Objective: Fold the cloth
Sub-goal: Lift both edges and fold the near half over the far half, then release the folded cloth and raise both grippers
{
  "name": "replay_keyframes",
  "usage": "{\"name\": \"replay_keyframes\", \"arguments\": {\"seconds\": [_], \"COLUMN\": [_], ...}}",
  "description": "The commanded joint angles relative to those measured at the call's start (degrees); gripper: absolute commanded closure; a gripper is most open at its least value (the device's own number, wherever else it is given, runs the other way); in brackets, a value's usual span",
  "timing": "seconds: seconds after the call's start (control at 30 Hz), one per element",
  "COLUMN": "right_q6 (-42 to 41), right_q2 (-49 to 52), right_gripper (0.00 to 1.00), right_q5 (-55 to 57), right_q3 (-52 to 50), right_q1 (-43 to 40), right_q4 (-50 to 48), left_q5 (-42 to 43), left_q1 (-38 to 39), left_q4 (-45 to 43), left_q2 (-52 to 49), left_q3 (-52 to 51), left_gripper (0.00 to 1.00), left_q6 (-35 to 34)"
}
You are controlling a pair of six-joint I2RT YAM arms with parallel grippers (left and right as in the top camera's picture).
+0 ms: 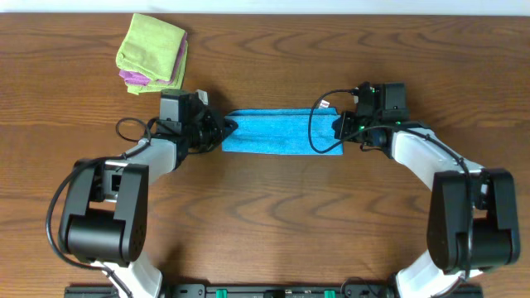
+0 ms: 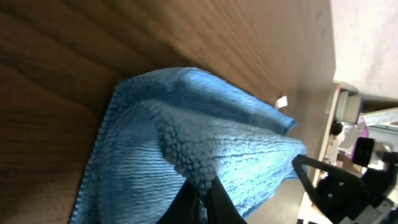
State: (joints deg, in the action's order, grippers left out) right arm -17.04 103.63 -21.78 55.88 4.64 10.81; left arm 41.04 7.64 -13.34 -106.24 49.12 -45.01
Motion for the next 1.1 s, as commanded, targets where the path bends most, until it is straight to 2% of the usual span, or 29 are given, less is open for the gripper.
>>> {"name": "replay_keyframes", "arguments": {"seconds": [0.0,0.97,1.0,1.03,1.07], "right_q6": [1.7,1.9,1.9,1.9,1.9], "right_q2": [1.3,6.3,6.3,6.3,6.3], "right_gripper": [0.99,0.99,0.98,0.87,0.80], "right_q5": [7.4,9.4,9.4,9.4,9.4], "right_q3": [1.4,1.4,1.4,1.4,1.5], "right_q1": [-0.6,0.0,-0.1,-0.1,-0.1], "right_q4": [-0.1,-5.7,-5.8,-5.9,-5.9], "left_q5": [-4.3,-12.8,-12.9,-12.9,-12.9], "left_q1": [-0.4,-0.4,-0.4,-0.4,-0.5], "left_q4": [-0.5,-0.5,-0.5,-0.5,-0.5], "left_q2": [-1.4,-2.1,-2.1,-2.1,-2.1], "left_q3": [1.0,1.0,1.0,1.0,1.0], "left_gripper": [0.94,0.94,0.92,0.87,0.77], "left_q6": [0.2,2.8,2.8,2.8,2.8]}}
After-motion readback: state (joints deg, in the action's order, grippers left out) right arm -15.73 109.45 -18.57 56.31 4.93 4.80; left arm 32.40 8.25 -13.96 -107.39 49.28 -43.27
